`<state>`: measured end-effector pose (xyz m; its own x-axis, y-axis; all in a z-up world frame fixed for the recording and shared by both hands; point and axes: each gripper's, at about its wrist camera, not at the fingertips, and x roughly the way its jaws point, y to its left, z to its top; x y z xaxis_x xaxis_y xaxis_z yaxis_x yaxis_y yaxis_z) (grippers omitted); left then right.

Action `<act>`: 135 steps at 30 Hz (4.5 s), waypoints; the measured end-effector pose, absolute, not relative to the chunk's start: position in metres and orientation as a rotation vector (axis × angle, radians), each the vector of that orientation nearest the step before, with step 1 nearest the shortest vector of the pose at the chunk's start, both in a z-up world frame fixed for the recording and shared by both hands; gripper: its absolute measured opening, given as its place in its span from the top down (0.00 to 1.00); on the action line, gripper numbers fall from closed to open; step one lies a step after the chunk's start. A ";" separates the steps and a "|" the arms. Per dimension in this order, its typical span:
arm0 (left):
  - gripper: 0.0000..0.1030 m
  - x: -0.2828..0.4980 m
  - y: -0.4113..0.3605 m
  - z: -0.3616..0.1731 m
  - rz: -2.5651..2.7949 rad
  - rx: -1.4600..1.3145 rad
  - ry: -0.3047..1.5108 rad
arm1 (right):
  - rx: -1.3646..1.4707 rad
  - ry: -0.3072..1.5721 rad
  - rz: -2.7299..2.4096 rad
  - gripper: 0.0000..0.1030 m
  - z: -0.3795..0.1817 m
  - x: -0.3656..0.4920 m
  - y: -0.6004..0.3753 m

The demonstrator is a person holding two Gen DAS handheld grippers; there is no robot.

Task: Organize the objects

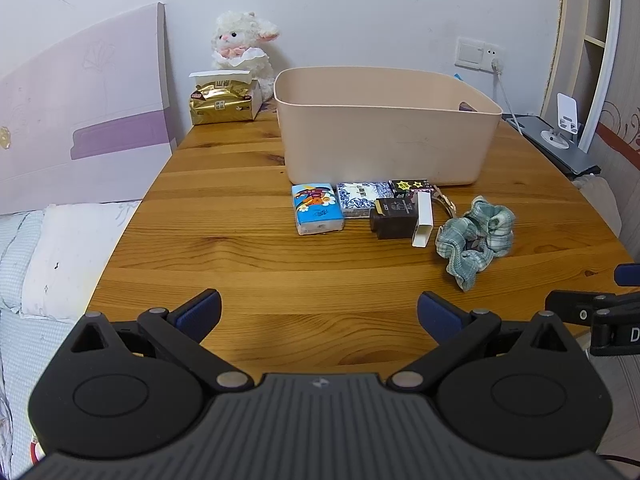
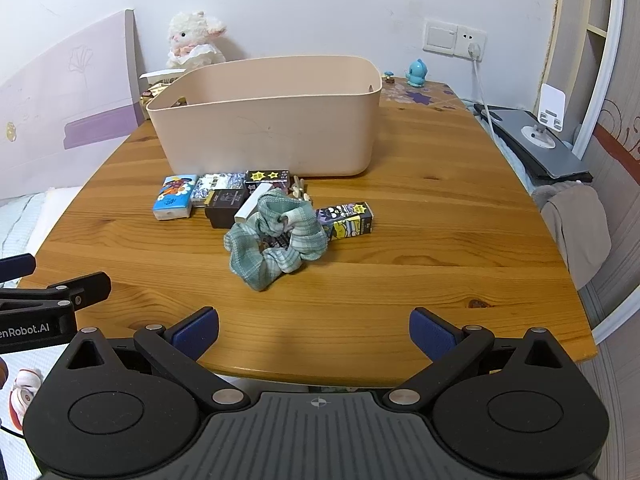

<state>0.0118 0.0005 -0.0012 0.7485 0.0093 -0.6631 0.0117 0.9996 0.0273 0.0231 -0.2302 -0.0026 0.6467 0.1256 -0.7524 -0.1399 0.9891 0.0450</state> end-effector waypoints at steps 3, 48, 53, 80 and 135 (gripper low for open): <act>0.00 0.012 0.000 -0.001 0.000 0.030 0.725 | -0.017 0.856 0.153 0.00 -0.003 0.023 -0.230; 0.00 0.054 0.016 -0.004 0.014 0.012 0.737 | 0.036 0.877 0.160 0.08 -0.015 0.067 -0.246; 0.00 0.079 0.019 -0.011 0.014 0.015 0.764 | 0.031 0.896 0.190 0.14 -0.026 0.088 -0.247; 0.23 0.191 0.020 -0.063 0.030 0.008 0.895 | 0.048 0.975 0.349 0.72 -0.056 0.163 -0.227; 0.53 0.282 -0.032 0.022 0.006 0.081 0.749 | -0.013 0.799 0.205 0.84 0.008 0.306 -0.241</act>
